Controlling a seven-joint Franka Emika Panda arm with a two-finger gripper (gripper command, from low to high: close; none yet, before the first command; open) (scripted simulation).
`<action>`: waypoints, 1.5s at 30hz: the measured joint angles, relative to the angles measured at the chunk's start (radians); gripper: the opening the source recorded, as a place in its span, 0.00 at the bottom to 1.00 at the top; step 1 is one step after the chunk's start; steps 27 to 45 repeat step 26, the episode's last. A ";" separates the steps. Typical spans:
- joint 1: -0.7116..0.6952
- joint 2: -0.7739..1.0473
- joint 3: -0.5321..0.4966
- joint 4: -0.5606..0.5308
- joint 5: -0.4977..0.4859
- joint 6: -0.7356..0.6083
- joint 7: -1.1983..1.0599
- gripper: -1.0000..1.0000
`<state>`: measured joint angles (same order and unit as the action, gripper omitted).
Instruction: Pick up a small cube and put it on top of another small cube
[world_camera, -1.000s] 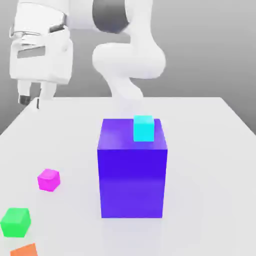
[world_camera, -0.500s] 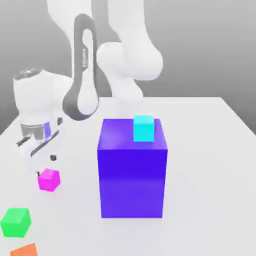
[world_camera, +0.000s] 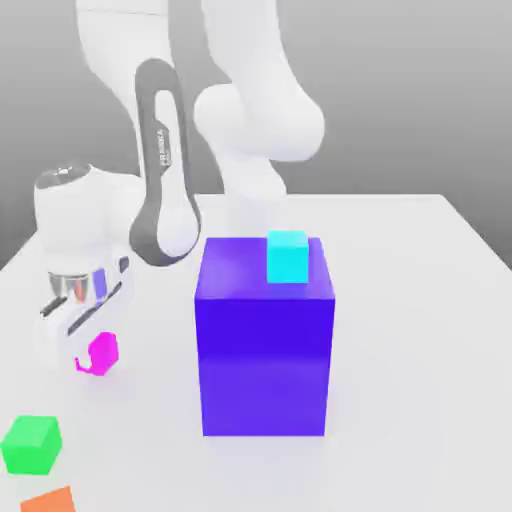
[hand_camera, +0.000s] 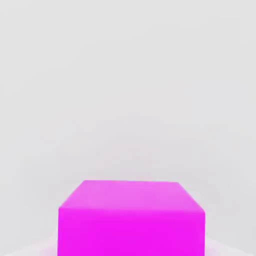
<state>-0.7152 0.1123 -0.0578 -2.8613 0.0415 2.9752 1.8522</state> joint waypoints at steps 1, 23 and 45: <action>0.000 -0.036 -0.004 -0.007 -0.015 -0.029 0.011 0.00; 0.065 0.214 0.105 0.479 -0.077 -0.267 -0.507 1.00; 0.065 0.214 0.105 0.479 -0.077 -0.267 -0.507 1.00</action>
